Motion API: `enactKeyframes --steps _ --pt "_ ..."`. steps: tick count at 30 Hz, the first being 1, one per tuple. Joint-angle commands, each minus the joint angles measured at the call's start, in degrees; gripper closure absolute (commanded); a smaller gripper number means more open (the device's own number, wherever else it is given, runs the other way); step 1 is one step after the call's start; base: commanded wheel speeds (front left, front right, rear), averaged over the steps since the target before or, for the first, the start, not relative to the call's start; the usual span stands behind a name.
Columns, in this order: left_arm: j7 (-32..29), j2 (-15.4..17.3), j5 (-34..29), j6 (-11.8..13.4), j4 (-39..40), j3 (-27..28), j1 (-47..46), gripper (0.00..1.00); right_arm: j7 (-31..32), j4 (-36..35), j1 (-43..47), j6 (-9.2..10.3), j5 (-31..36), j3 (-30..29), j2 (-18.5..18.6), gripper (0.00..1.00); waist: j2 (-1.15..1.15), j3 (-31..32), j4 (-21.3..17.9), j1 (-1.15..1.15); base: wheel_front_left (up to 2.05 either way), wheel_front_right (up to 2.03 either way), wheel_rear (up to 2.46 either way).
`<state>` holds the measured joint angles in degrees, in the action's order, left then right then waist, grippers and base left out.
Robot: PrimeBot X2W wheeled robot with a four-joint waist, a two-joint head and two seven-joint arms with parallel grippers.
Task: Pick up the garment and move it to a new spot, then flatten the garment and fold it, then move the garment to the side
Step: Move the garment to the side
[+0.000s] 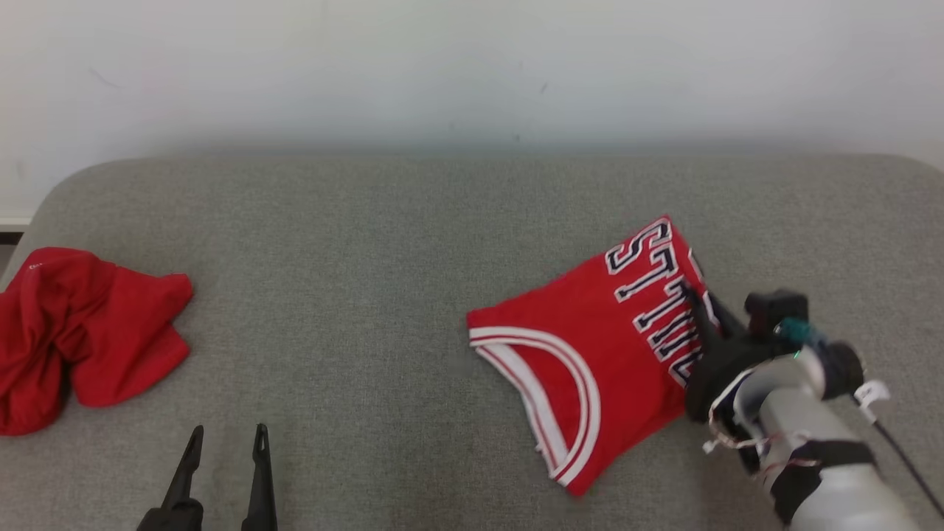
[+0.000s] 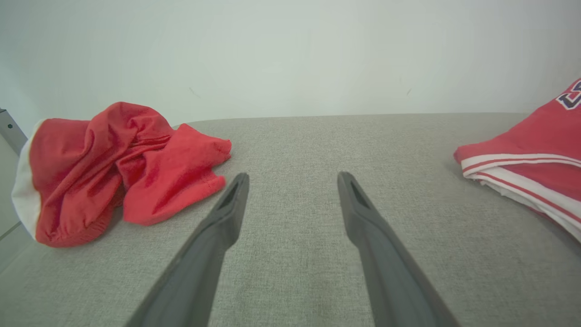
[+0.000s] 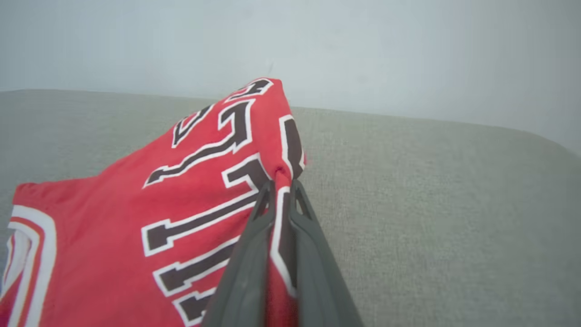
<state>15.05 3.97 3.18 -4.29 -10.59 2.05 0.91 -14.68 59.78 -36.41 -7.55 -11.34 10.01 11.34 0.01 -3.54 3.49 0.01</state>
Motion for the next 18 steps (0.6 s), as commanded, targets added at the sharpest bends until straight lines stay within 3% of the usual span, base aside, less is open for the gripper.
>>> enactKeyframes --steps 1,9,10,18 --pt "0.2 0.0 0.2 -0.1 0.3 -0.1 -1.1 0.00 0.0 0.0 -2.5 0.16 -1.0 1.2 1.8 1.00 -0.01 -1.4 -0.3 -0.01 0.00 0.00 0.00" --pt "0.2 -0.3 0.6 -0.6 2.4 -1.0 -4.8 0.00 2.3 2.0 -12.1 0.16 -3.0 5.6 11.6 1.00 -0.01 -8.7 -0.8 -0.01 0.00 0.00 0.00" --pt "0.2 -0.1 0.4 -0.8 3.0 -1.1 -5.7 0.00 2.5 2.4 -14.1 0.16 -3.6 6.3 14.1 1.00 -0.01 -10.7 -1.2 -0.01 0.00 0.00 0.00" --pt "0.2 0.9 -0.6 -1.1 6.2 -1.1 -9.2 0.00 2.9 3.4 -19.8 0.16 -4.4 8.5 21.4 1.00 -0.01 -17.1 -4.3 -0.01 0.00 0.00 0.00"
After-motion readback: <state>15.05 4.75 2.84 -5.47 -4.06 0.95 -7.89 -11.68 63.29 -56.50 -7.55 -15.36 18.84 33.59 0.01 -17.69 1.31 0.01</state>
